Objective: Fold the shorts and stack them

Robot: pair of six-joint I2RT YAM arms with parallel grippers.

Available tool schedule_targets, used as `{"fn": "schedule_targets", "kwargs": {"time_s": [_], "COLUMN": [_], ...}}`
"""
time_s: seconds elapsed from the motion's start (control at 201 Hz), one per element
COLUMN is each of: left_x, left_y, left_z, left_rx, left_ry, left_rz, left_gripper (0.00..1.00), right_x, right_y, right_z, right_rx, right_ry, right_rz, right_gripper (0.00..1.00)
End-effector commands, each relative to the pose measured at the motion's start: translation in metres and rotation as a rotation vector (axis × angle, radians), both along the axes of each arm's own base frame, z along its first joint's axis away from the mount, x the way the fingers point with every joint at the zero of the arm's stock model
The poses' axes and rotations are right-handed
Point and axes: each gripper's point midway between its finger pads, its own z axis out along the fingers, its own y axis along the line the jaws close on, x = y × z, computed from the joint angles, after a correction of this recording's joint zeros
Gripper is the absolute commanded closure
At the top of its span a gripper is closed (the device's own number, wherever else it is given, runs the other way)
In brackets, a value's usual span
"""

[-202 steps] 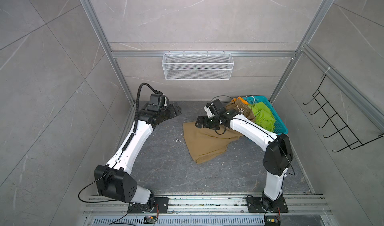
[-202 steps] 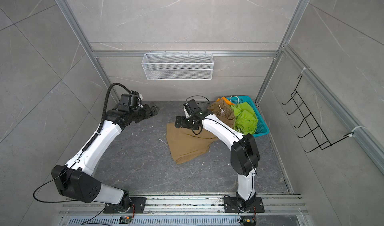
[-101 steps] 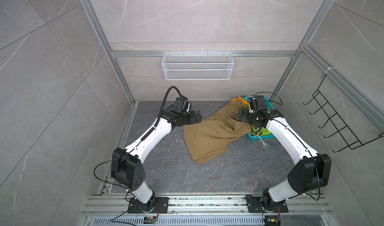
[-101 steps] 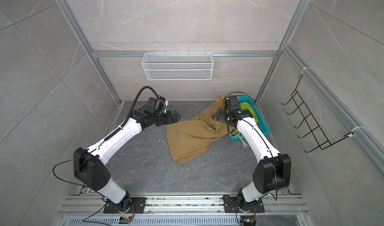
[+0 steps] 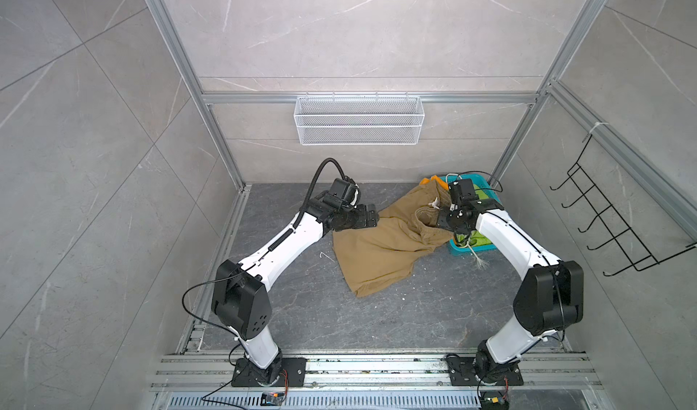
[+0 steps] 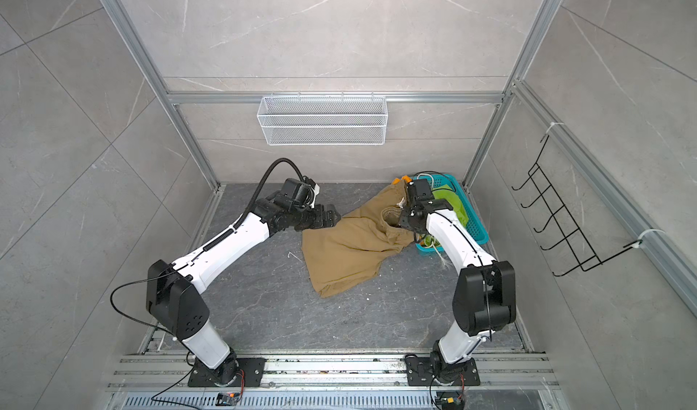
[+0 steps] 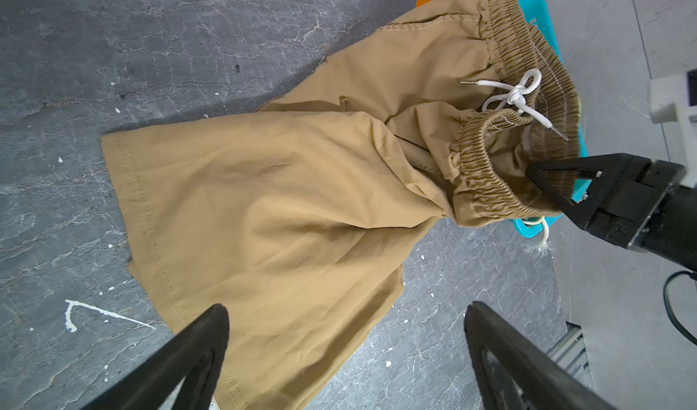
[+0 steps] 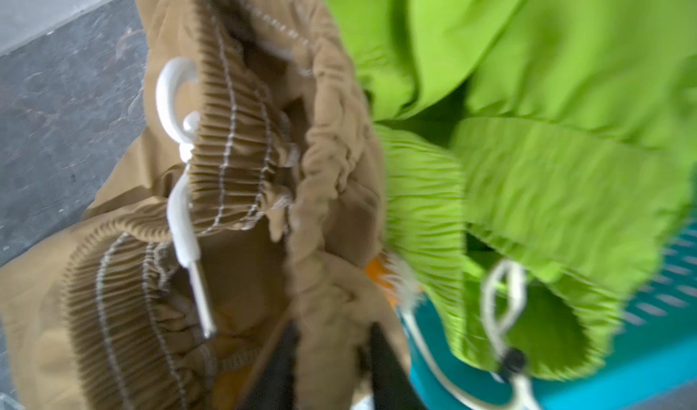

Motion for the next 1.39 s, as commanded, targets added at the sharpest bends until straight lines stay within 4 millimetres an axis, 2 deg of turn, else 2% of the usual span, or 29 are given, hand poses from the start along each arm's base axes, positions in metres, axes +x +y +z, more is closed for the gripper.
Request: {"fn": "schedule_targets", "kwargs": {"time_s": [0.0,0.06,0.159,0.269,0.304,0.354,0.393,0.433,0.498,0.553,0.622,0.677,0.687,0.712,0.717,0.782,0.822,0.901,1.001,1.13,1.26,1.389], "left_x": [0.012,0.016,0.024,0.034,0.036,0.04,0.041,0.041,0.04,0.036,0.03,0.024,0.023,0.02,0.02,0.014,0.01,0.008,0.011,0.02,0.029,0.039], "left_y": [0.0,0.004,0.02,0.05,0.065,0.088,0.107,0.126,0.151,0.16,0.159,0.155,0.154,0.153,0.153,0.152,0.153,0.153,0.147,0.132,0.121,0.116], "left_z": [0.026,0.036,0.045,0.054,0.059,0.069,0.074,0.076,0.074,0.069,0.062,0.055,0.053,0.048,0.046,0.031,0.021,0.007,-0.003,-0.015,-0.035,-0.048], "left_rx": [0.013,-0.002,-0.041,-0.038,-0.04,-0.058,-0.082,-0.108,-0.122,-0.12,-0.12,-0.134,-0.137,-0.143,-0.143,-0.139,-0.132,-0.123,-0.128,-0.12,-0.142,-0.142], "left_ry": [-0.082,-0.098,-0.096,-0.111,-0.119,-0.134,-0.138,-0.138,-0.141,-0.129,-0.101,-0.07,-0.064,-0.046,-0.042,-0.003,0.017,0.044,0.068,0.097,0.161,0.17], "left_rz": [-0.018,-0.01,0.027,0.092,0.123,0.179,0.226,0.276,0.342,0.363,0.349,0.333,0.33,0.326,0.325,0.321,0.323,0.325,0.312,0.278,0.271,0.276], "left_gripper": [0.0,0.0,0.0,0.0,0.0,0.0,0.0,0.0,0.0,0.0,0.0,0.0,0.0,0.0,0.0,0.0,0.0,0.0,0.0,0.0,0.0,0.0], "right_x": [0.015,0.019,0.026,0.027,0.025,0.021,0.018,0.016,0.014,0.013,0.01,0.007,0.006,0.004,0.004,0.001,-0.001,-0.006,-0.013,-0.023,-0.029,-0.018], "right_y": [0.03,0.044,0.084,0.148,0.173,0.201,0.224,0.244,0.266,0.276,0.278,0.279,0.279,0.278,0.278,0.268,0.258,0.239,0.213,0.188,0.19,0.189], "right_z": [0.024,0.039,0.068,0.105,0.118,0.125,0.124,0.114,0.082,0.051,0.018,0.009,0.008,0.009,0.011,0.02,0.028,0.044,0.049,0.025,-0.004,-0.034], "right_rx": [0.125,0.135,0.132,0.143,0.151,0.155,0.161,0.167,0.157,0.137,0.097,0.086,0.085,0.084,0.085,0.07,0.053,0.039,0.03,0.031,0.049,0.064], "right_ry": [-0.086,-0.113,-0.157,-0.213,-0.237,-0.25,-0.251,-0.232,-0.155,-0.079,0.013,0.044,0.046,0.044,0.038,0.005,-0.016,-0.04,-0.05,0.002,0.059,0.114], "right_rz": [0.033,0.058,0.136,0.258,0.308,0.36,0.402,0.438,0.475,0.495,0.511,0.532,0.539,0.548,0.55,0.542,0.532,0.514,0.482,0.442,0.443,0.418], "right_gripper": [0.91,1.0,1.0,1.0,1.0,1.0,1.0,1.0,1.0,0.97,0.81,0.66,0.6,0.51,0.47,0.27,0.18,0.08,0.0,0.0,0.01,0.0]}}
